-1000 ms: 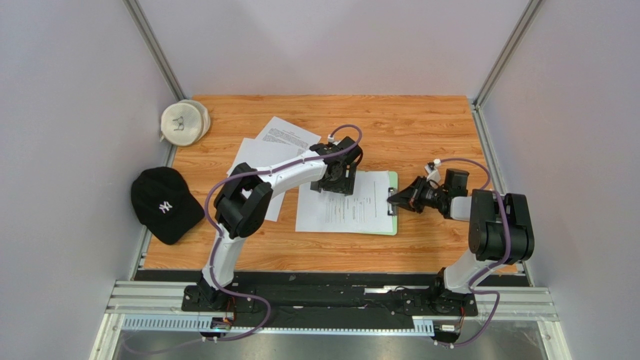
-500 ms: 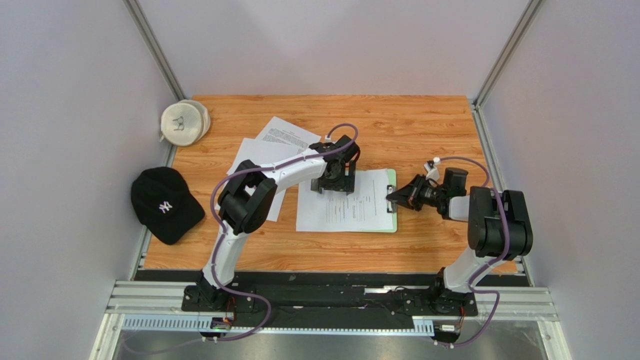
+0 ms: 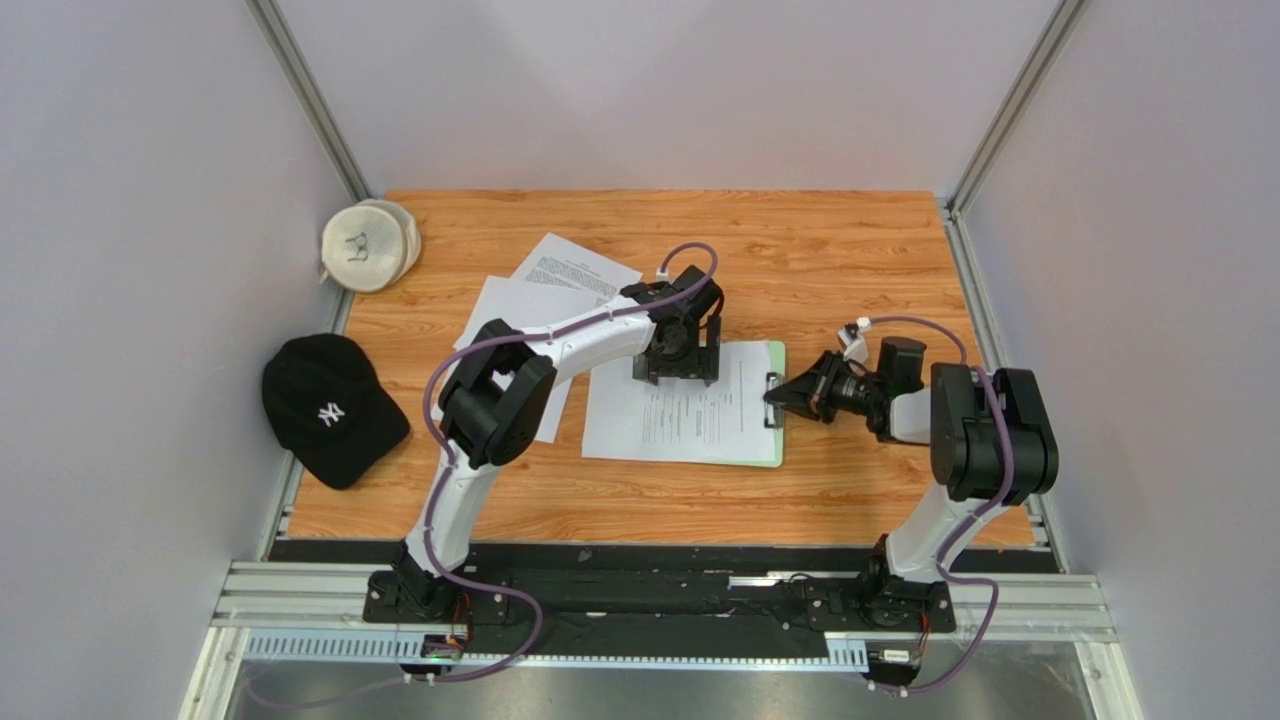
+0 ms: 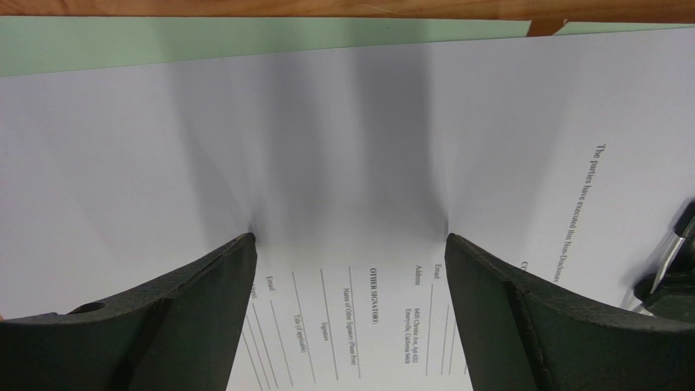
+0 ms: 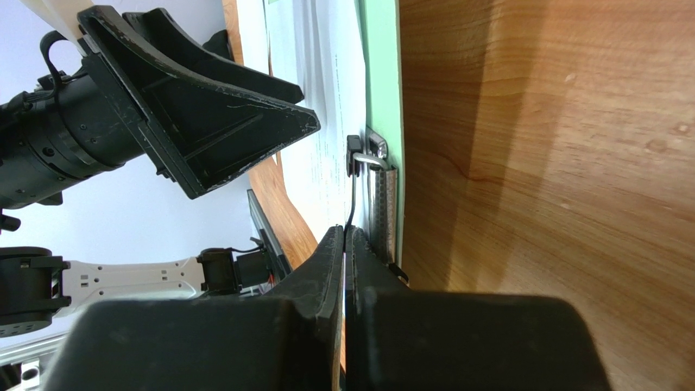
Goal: Put the files into the folder
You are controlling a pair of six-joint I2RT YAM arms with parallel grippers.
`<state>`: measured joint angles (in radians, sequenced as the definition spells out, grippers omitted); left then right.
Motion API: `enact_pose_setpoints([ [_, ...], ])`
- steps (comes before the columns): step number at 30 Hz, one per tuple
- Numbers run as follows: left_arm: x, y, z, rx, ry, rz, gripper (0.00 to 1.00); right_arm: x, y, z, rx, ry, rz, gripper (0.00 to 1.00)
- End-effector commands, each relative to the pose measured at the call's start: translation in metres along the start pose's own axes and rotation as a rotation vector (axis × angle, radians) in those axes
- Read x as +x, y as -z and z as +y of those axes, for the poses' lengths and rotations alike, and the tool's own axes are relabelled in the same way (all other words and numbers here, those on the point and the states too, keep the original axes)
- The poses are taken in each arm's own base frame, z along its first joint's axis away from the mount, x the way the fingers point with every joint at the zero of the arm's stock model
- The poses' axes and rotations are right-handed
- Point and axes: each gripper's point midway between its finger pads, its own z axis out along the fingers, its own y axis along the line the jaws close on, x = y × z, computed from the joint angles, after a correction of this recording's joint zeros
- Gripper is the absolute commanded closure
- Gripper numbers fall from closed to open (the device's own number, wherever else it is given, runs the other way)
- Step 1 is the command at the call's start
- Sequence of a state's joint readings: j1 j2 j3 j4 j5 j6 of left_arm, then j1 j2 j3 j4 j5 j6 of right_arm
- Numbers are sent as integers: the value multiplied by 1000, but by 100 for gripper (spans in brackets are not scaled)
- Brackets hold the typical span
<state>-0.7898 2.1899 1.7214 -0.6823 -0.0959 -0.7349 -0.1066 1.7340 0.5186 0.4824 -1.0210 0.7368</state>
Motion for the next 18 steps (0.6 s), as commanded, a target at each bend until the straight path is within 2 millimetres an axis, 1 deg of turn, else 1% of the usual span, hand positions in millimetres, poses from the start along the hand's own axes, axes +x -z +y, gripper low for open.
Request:
enact_pose_setpoints([
  [1, 28, -25, -28, 109, 5, 94, 7, 10, -4, 26, -108, 54, 79, 100],
  [5, 33, -31, -31, 131, 17, 112, 7, 6, -5, 30, -135, 65, 61, 100],
  [7, 38, -33, -32, 140, 22, 127, 7, 7, -6, 31, -152, 25, 71, 100],
  [8, 37, -34, -35, 154, 25, 119, 8, 5, -6, 33, -157, 37, 63, 100],
  [9, 37, -32, -36, 167, 28, 121, 8, 3, -7, 31, -149, 29, 60, 100],
  [10, 39, -33, -37, 175, 25, 123, 8, 4, -8, 28, -142, 56, 62, 100],
  [11, 38, -31, -40, 187, 17, 117, 9, 8, -7, 23, -113, 21, 78, 100],
  [12, 36, -30, -41, 190, 13, 113, 9, 3, -9, 19, -79, 36, 65, 100],
  [13, 35, -28, -42, 194, 8, 109, 9, 3, -8, 14, -51, 88, 64, 100],
  [14, 34, -26, -44, 200, 4, 104, 9, 9, -6, 8, -10, 45, 86, 100],
  [15, 33, -25, -45, 206, 3, 103, 9, 8, -6, 2, 34, 47, 77, 100],
  [16, 32, -24, -46, 211, -3, 100, 9, 3, -6, 2, 61, 62, 75, 100],
  [17, 30, -21, -48, 217, -6, 95, 9, 7, -1, 0, 98, 80, 86, 100],
  [18, 30, -20, -49, 223, -10, 95, 9, 3, 0, -6, 150, 85, 69, 100],
])
